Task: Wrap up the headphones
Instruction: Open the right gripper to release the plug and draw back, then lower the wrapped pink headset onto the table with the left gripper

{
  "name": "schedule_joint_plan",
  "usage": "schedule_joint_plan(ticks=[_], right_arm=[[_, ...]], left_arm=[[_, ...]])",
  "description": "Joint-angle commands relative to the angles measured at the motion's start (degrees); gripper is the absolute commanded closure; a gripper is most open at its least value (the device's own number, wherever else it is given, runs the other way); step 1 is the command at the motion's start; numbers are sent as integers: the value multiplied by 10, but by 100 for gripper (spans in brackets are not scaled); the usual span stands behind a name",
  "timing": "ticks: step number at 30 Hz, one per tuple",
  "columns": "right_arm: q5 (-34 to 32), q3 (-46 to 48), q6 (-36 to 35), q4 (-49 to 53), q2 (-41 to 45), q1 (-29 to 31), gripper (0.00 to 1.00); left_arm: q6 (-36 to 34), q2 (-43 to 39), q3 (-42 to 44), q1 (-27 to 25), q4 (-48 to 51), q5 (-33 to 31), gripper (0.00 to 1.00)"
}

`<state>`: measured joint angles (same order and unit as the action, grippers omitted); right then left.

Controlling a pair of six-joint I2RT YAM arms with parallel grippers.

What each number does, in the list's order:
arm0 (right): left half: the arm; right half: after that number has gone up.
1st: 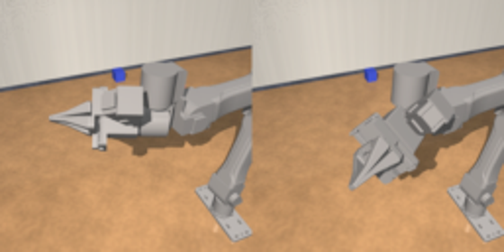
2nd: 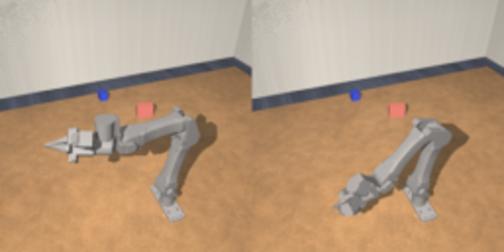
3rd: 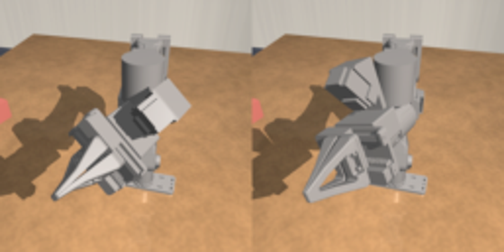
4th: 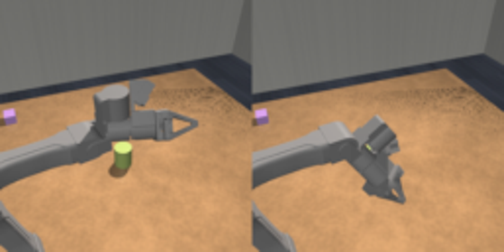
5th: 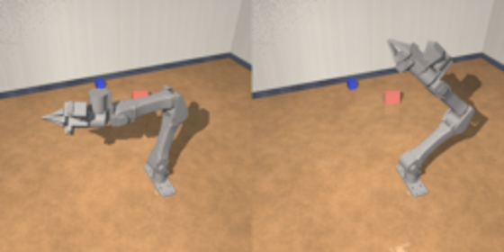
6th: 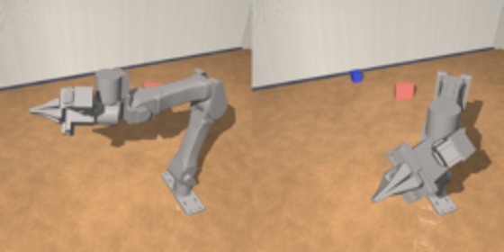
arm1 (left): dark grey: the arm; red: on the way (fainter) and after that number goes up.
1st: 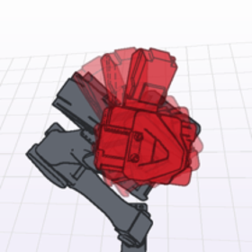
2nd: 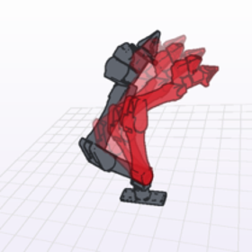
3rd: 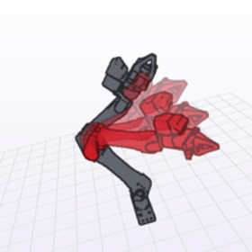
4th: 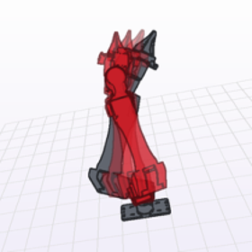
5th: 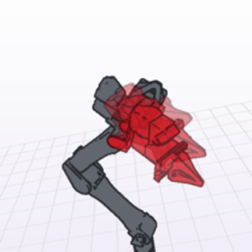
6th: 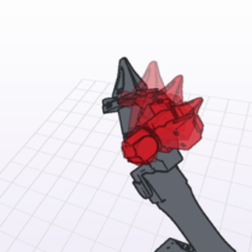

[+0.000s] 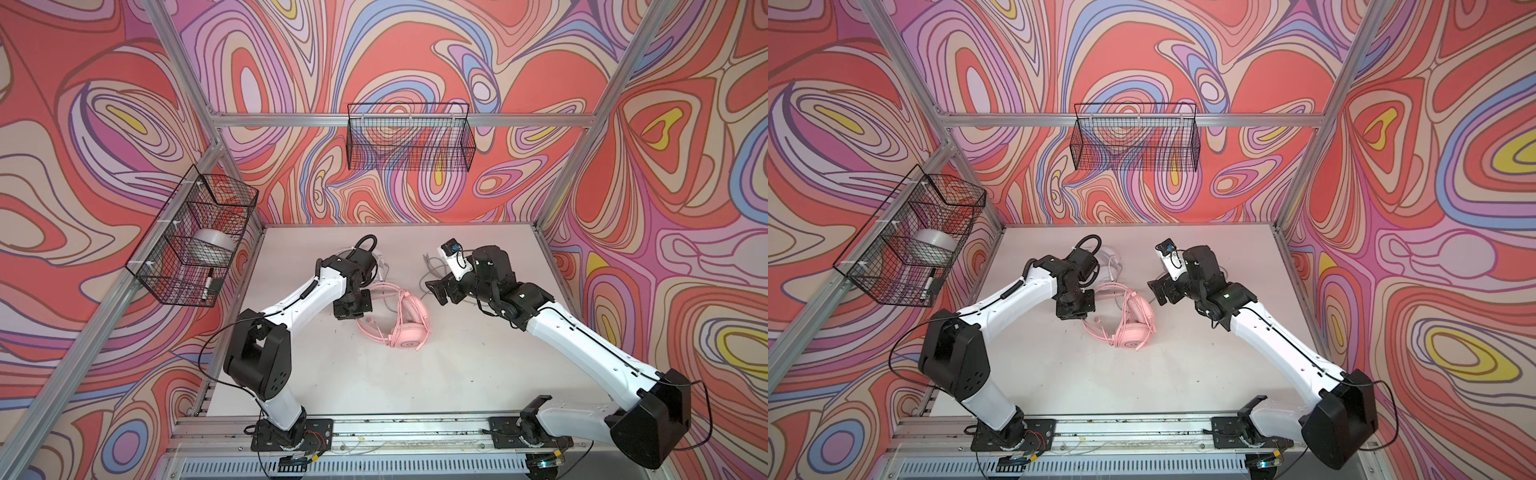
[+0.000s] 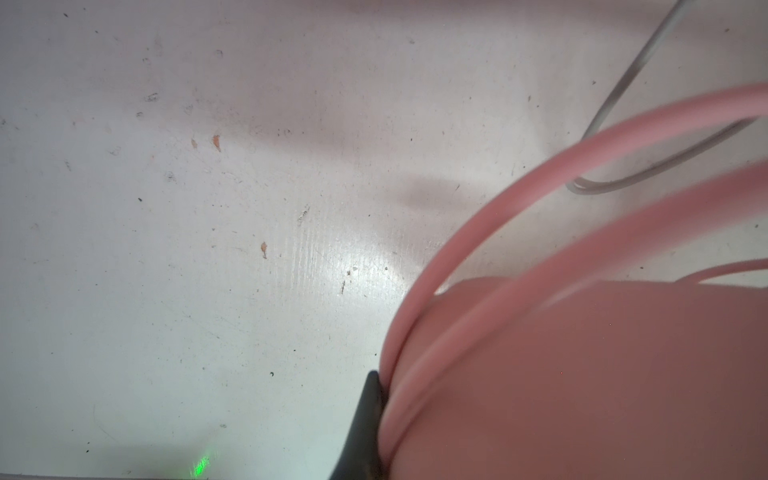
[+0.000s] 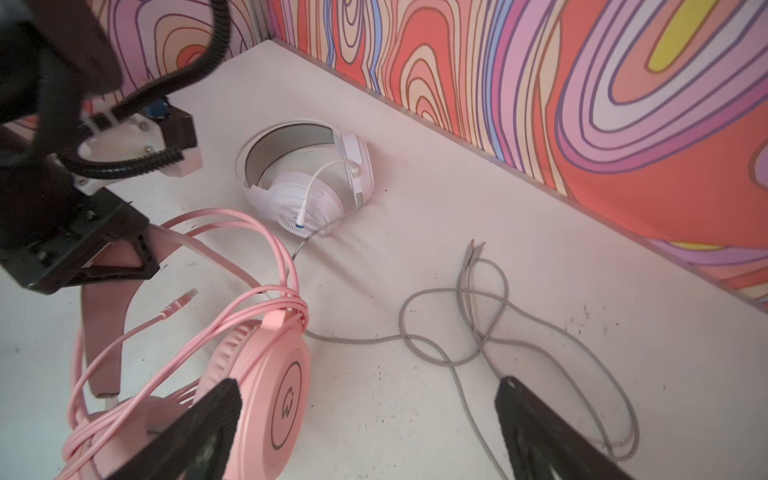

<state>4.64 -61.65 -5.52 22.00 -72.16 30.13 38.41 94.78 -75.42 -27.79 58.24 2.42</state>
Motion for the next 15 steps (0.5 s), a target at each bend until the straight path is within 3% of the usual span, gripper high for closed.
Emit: schedule_joint_plan(ticks=[1,15], right_arm=[[-17,25,78,-19,12,-6,1],[-24,104,148,-86,27,-7,1]], left_arm=[[13,-42,36,15,-36,23,100],[-16,-102,181,54,-114,43,100]])
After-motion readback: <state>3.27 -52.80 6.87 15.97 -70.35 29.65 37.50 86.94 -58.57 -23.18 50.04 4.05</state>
